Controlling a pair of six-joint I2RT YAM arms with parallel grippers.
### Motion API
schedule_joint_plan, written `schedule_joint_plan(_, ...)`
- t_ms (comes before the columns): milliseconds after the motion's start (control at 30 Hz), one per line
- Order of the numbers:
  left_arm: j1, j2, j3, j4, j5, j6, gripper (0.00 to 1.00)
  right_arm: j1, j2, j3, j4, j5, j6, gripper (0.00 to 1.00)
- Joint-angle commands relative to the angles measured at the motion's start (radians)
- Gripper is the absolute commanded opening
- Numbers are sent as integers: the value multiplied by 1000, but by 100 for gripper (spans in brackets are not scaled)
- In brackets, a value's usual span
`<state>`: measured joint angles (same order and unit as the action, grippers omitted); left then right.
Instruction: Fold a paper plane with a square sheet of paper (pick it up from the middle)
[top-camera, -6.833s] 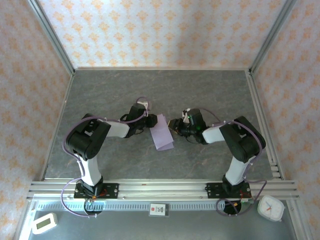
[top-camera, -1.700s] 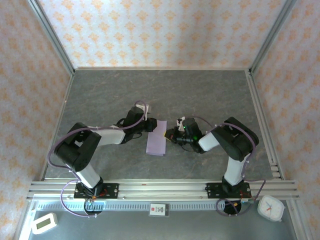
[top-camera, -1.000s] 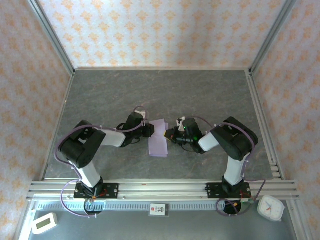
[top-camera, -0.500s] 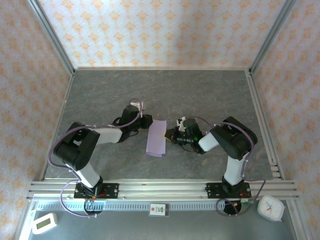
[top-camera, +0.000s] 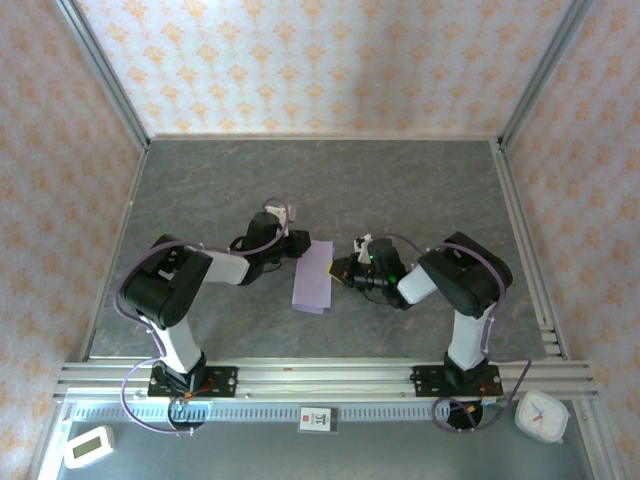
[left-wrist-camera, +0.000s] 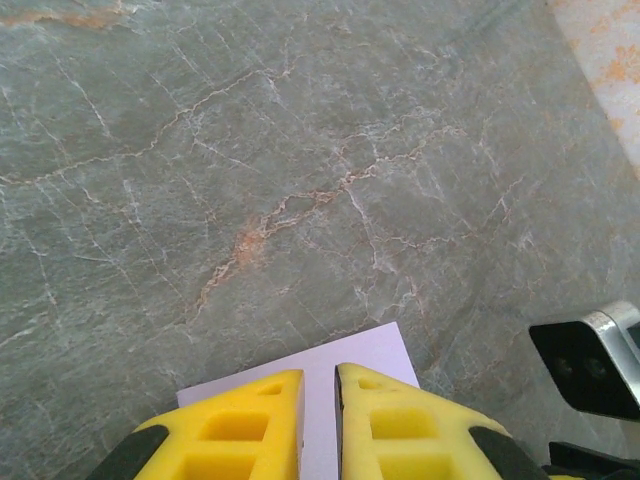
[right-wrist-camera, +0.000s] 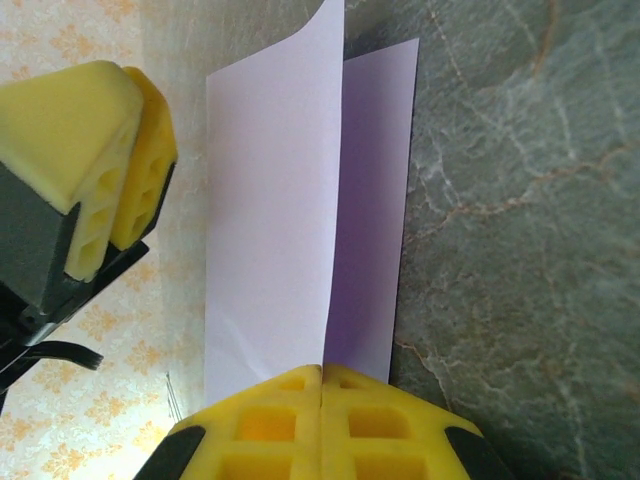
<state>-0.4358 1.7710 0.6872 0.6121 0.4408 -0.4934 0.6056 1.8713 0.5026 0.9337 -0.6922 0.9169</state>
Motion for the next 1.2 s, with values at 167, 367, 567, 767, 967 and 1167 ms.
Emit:
schedule_joint_plan(167, 4, 95, -32, 103, -7, -27, 18, 15, 71, -17, -90, 55, -13, 0)
schedule_joint_plan(367, 5, 108, -36, 71, -35, -19, 18, 15, 78, -21, -90, 60, -15, 0)
schedule_joint_plan(567, -2, -68, -48, 6, -28, -45, 18, 14, 86, -26, -88, 63, -15, 0)
schedule_joint_plan(767, -34, -177, -58, -100, -24, -25, 19, 14, 102, -26, -78, 63, -11, 0)
schedule_joint_plan(967, -81, -150, -107, -94, -37, -24, 19, 14, 120, -25, -59, 59, -3, 0)
schedule_joint_plan(1167, -91, -93, -150, -100, -79, -7, 19, 15, 121, -27, -59, 54, -7, 0)
